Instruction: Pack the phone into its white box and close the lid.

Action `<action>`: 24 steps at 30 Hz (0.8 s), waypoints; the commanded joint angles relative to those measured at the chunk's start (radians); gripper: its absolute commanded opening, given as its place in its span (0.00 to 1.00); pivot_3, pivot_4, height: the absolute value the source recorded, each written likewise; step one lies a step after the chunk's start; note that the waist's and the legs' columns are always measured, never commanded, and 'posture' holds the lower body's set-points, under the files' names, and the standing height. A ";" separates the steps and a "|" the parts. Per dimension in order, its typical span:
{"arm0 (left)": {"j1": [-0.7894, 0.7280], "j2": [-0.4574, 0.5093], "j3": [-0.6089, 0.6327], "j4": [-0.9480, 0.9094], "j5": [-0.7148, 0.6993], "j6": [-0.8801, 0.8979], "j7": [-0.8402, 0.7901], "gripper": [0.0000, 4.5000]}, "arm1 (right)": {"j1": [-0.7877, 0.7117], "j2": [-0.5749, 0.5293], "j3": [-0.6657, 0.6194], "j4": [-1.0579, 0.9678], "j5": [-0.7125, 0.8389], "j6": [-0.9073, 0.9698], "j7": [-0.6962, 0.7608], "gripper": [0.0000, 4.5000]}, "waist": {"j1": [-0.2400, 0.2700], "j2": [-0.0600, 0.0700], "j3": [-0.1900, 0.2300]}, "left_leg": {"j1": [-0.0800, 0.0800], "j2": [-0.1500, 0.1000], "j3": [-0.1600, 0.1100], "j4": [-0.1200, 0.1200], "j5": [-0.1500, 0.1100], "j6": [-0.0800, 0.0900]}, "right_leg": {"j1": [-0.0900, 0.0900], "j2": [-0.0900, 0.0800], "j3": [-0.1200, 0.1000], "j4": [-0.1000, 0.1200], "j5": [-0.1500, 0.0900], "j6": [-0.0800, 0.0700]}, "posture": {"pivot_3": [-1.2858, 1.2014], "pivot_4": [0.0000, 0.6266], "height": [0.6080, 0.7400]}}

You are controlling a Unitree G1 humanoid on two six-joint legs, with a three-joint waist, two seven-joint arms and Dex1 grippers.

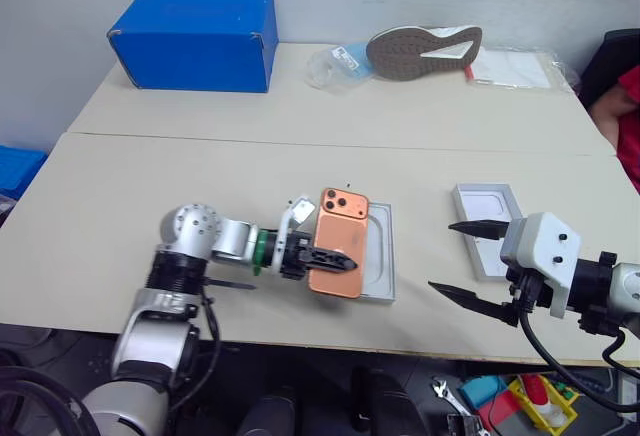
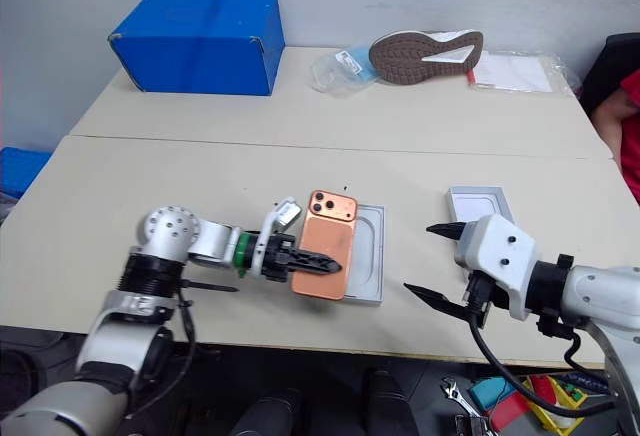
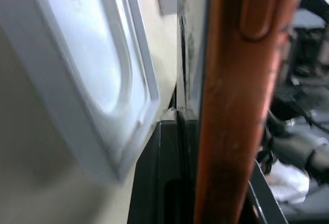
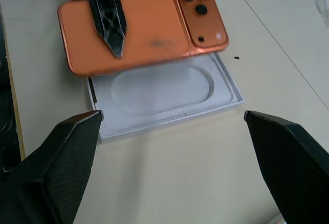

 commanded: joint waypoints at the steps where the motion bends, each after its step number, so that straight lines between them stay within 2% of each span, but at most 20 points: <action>1: -0.018 -0.065 0.072 -0.023 -0.042 0.000 0.095 0.02 | 0.001 -0.014 -0.011 -0.038 0.025 -0.008 -0.042 1.00 | -0.001 0.000 0.000 | 0.000 0.000 0.000 0.000 0.000 0.000 | 0.000 0.000 0.000 0.000 0.000 0.000 | 0.52 0.24 1.00; 5: -0.035 -0.145 0.140 -0.016 -0.007 0.000 0.184 0.02 | 0.016 -0.014 0.001 -0.052 0.033 -0.009 -0.075 1.00 | 0.003 -0.001 0.000 | 0.001 0.000 0.000 0.000 0.000 -0.001 | 0.001 0.000 0.000 0.001 0.000 0.000 | 0.52 0.24 1.00; 16: -0.054 -0.201 0.190 0.017 0.037 0.000 0.237 0.02 | 0.057 -0.023 -0.002 -0.068 0.042 -0.018 -0.130 1.00 | 0.016 -0.001 0.000 | 0.005 0.000 0.000 0.000 0.000 -0.001 | 0.004 0.000 0.000 0.000 0.000 0.000 | 0.52 0.24 1.00; 24: -0.056 -0.181 0.086 0.041 0.045 0.000 0.202 0.02 | 0.076 -0.023 -0.009 -0.082 0.053 -0.015 -0.161 1.00 | 0.020 -0.001 0.000 | 0.005 0.000 0.000 0.000 0.000 -0.001 | 0.005 0.000 0.000 0.000 0.000 0.000 | 0.52 0.24 1.00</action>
